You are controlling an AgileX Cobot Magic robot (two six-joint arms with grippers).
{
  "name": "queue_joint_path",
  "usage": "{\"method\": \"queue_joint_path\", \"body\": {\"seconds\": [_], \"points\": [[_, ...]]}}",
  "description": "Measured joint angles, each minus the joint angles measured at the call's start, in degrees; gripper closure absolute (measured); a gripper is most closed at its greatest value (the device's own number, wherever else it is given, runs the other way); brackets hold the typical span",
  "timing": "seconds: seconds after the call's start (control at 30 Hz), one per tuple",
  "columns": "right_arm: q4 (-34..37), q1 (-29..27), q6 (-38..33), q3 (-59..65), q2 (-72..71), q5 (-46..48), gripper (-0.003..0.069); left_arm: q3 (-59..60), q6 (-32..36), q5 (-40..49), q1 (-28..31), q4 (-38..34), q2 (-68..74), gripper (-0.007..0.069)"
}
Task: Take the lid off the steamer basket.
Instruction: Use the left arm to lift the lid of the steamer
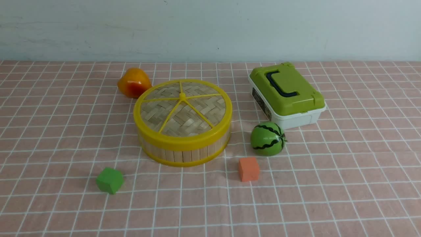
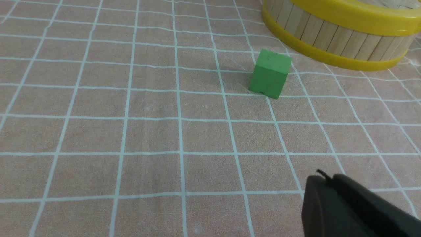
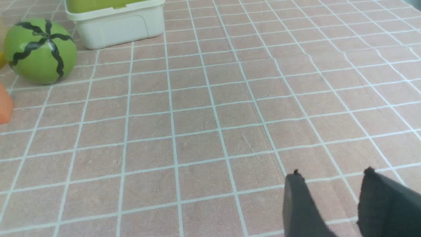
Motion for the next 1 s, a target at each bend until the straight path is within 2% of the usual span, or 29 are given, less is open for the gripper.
{"method": "queue_joint_path", "body": {"seconds": [1.0], "points": [[0.00, 0.00, 0.00, 0.00, 0.00, 0.00, 0.0418, 0.00, 0.00, 0.00, 0.00, 0.00, 0.00, 0.0589]]}}
